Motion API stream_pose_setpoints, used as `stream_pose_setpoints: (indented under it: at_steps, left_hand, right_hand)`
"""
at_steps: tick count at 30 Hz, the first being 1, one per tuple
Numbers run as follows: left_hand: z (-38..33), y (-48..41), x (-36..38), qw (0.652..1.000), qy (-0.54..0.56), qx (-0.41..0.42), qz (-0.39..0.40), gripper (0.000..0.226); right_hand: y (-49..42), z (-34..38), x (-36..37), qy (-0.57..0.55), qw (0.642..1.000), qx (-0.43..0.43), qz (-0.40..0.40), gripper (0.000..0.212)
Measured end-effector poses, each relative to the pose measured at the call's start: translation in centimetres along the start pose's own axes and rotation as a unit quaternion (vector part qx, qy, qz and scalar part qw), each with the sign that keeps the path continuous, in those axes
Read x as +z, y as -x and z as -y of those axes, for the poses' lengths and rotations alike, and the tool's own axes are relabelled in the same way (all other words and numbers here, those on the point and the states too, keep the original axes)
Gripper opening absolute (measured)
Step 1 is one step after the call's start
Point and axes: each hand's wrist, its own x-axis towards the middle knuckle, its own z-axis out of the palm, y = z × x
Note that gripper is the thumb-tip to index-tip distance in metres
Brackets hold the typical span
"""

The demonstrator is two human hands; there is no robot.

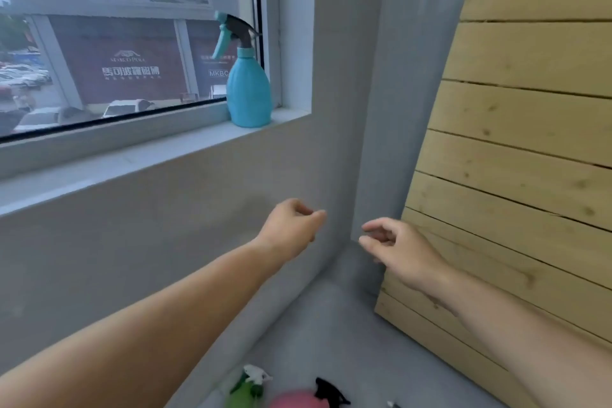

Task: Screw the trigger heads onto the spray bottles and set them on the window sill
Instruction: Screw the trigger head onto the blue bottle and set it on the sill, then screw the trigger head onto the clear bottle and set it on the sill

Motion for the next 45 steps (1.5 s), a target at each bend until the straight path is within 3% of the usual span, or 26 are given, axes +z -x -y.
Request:
stream_pose_setpoints:
  at_steps: [7,12,19,22,28,41,45]
  left_hand:
    - [12.1,2.9,12.3,0.961,-0.091,-0.145,0.218,0.027]
    - [18.9,4.7,19.0,0.929,-0.164,-0.189,0.274,0.038]
    - [26.4,6.1,23.7,0.901,-0.184,-0.273,0.283,0.084]
    - [28.5,6.4,24.8,0.89,-0.197,-0.293,0.288,0.091]
    - [31.7,6.9,26.3,0.87,-0.203,-0.335,0.3,0.087]
    - [34.2,7.6,26.3,0.869,-0.13,-0.383,0.283,0.06]
    - [33.7,8.2,25.4,0.864,-0.087,-0.404,0.287,0.056]
  right_hand:
    - [6.9,-16.6,1.2,0.034,0.976,0.202,0.073,0.017]
    - [9.4,-25.2,3.0,0.032,0.947,0.308,0.088,0.029]
    - [10.4,-32.8,7.3,0.004,0.922,0.377,0.09,0.017]
    - [10.0,-35.3,9.0,0.0,0.915,0.397,0.07,0.028]
    - [9.1,-37.7,11.1,0.048,0.906,0.419,0.031,0.06]
    - [8.3,-40.1,13.4,0.07,0.904,0.421,-0.02,0.044]
    - [8.5,-39.5,13.4,-0.052,0.893,0.446,-0.035,0.044]
